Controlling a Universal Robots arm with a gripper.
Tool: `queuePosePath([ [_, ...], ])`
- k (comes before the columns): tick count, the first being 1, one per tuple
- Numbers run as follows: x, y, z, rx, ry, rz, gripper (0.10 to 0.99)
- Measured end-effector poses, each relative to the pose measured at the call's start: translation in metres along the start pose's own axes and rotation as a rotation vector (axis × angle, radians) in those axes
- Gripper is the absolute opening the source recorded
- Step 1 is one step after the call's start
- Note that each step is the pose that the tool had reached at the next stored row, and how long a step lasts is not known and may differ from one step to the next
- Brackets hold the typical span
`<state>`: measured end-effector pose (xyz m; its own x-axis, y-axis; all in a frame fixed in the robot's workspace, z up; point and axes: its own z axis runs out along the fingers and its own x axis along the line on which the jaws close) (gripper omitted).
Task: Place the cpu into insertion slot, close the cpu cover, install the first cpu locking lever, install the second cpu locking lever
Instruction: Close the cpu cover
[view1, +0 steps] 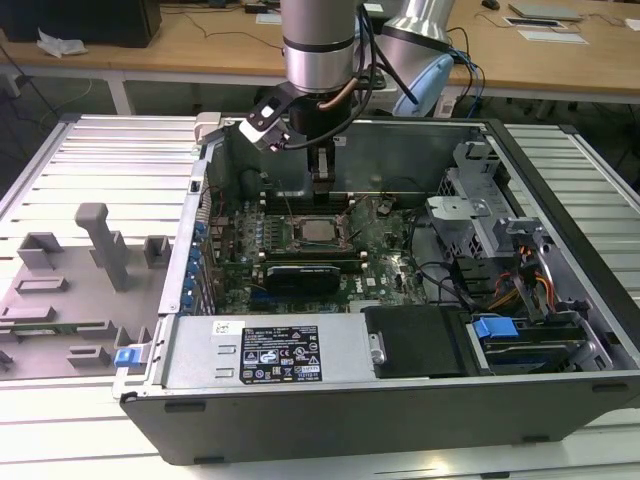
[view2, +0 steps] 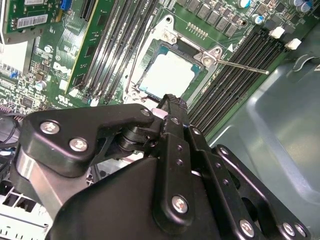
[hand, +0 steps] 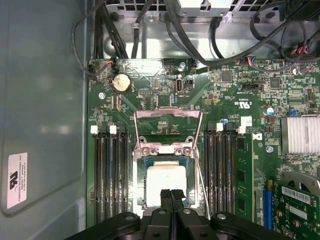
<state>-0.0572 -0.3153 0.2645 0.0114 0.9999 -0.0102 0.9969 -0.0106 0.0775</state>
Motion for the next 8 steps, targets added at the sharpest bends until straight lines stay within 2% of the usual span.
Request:
queuePosePath([
  [8, 0.0000, 0.0001, 0.0000, 0.003, -0.0001, 0.000, 0.106],
])
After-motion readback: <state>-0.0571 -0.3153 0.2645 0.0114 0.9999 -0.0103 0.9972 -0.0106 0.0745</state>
